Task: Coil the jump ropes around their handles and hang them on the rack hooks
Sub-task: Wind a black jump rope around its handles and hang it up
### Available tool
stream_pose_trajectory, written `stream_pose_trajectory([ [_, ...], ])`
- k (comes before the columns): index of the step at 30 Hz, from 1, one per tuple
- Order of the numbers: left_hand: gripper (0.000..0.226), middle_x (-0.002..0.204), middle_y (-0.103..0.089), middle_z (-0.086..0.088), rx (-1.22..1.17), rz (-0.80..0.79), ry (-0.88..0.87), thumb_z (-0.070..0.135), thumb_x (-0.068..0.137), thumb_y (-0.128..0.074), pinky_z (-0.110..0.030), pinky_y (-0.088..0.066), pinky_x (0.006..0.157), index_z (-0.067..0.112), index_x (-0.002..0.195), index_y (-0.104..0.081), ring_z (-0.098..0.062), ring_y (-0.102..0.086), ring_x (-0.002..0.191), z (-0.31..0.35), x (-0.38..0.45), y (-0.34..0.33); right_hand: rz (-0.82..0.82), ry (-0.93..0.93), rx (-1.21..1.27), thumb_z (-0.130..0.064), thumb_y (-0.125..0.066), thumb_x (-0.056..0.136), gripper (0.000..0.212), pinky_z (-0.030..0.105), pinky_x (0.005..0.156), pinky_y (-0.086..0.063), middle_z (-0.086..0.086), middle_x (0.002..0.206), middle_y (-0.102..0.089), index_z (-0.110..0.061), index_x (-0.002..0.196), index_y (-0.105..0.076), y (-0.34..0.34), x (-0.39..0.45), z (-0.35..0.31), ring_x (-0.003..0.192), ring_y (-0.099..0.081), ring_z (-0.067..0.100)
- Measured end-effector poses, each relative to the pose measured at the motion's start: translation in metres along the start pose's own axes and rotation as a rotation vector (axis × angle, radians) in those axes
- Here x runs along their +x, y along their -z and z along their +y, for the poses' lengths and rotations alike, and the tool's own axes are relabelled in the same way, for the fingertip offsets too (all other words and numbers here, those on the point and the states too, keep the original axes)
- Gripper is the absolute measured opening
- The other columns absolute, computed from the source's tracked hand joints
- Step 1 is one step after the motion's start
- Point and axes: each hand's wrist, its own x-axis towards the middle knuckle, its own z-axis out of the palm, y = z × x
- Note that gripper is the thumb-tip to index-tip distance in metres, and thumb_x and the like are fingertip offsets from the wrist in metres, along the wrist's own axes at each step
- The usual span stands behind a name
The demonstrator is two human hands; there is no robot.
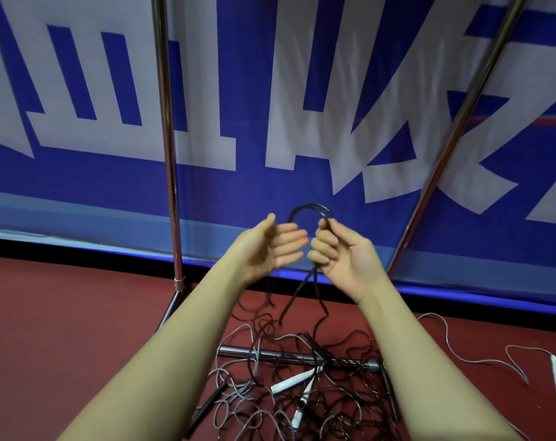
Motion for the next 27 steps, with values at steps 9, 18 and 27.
stream_pose_trajectory([
  [9, 0.053, 0.102, -0.073, -0.005, 0.421, -0.433, 0.282, 0.051, 0.095, -0.026, -0.027, -0.046, 0.086, 0.014, 0.111, -0.062, -0.016, -0.067, 0.094, -0.02, -0.007, -0.01, 0.096, 0.262, 0.245, -0.018, -0.041, 0.094, 0.017, 0.018, 0.043, -0.031, -0.007, 0.053, -0.036, -0.011, 0.083, -0.051, 0.008, 0.0, -0.023, 0.042, -0.029, 0.007],
  [18, 0.022, 0.067, -0.067, 0.002, 0.228, -0.277, -0.046, 0.007, 0.1, -0.04, -0.03, -0.059, 0.071, 0.004, 0.098, -0.062, -0.012, -0.068, 0.063, -0.02, -0.012, -0.028, 0.249, 0.233, 0.162, -0.022, -0.038, 0.103, 0.029, 0.032, 0.076, -0.051, 0.005, 0.082, -0.066, -0.008, 0.09, -0.059, 0.029, 0.004, -0.02, 0.082, -0.063, 0.02],
  [27, 0.025, 0.075, -0.072, -0.002, -0.191, -0.199, -0.219, 0.007, 0.101, -0.036, -0.03, -0.058, 0.077, 0.001, 0.1, -0.06, -0.013, -0.072, 0.073, 0.016, -0.008, -0.031, 0.039, -0.22, -0.363, -0.045, -0.028, 0.101, 0.056, 0.035, 0.095, -0.045, 0.006, 0.096, -0.074, -0.014, 0.087, -0.073, 0.031, -0.002, 0.008, 0.097, -0.065, 0.018],
])
